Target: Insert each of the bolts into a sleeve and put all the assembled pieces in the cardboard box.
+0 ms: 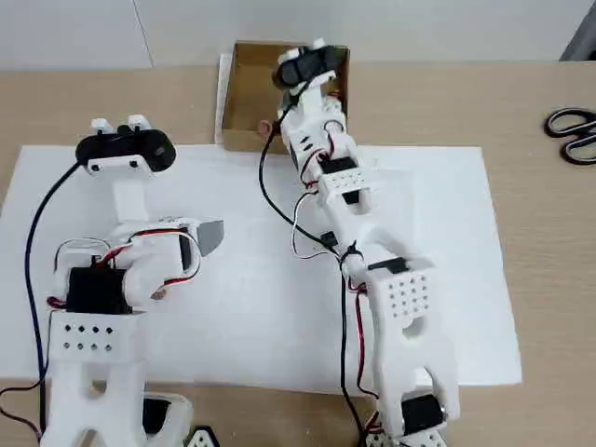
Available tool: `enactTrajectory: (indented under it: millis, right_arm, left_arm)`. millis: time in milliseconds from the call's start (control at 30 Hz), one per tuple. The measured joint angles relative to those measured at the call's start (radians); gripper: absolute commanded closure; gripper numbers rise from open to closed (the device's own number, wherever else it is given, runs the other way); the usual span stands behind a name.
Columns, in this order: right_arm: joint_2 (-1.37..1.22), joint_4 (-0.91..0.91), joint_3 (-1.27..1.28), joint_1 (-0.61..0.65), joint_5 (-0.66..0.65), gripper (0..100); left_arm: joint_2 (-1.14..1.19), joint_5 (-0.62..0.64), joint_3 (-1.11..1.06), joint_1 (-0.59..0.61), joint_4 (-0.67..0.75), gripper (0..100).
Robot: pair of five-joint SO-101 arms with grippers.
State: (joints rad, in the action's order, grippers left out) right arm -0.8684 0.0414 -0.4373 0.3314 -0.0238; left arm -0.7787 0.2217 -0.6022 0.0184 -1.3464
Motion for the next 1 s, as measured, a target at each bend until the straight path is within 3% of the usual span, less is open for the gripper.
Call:
enactTrajectory:
  millis: [200, 500, 867, 1000]
  right_arm:
    - [-0.014, 0.068, -0.043, 0.002, -0.003, 73.4]
    - [-0.014, 0.152, -0.094, 0.002, -0.003, 73.5]
    - [0.451, 0.799, -0.141, 0.002, 0.000, 73.5]
    - [0.565, 1.022, -0.143, -0.003, 0.072, 73.5]
  left_arm:
    - [0.000, 0.002, 0.000, 0.000, 0.000, 73]
    - [0.000, 0.003, 0.000, 0.000, 0.000, 73]
    - [0.000, 0.003, 0.000, 0.000, 0.000, 73]
    - [0.000, 0.003, 0.000, 0.000, 0.000, 73]
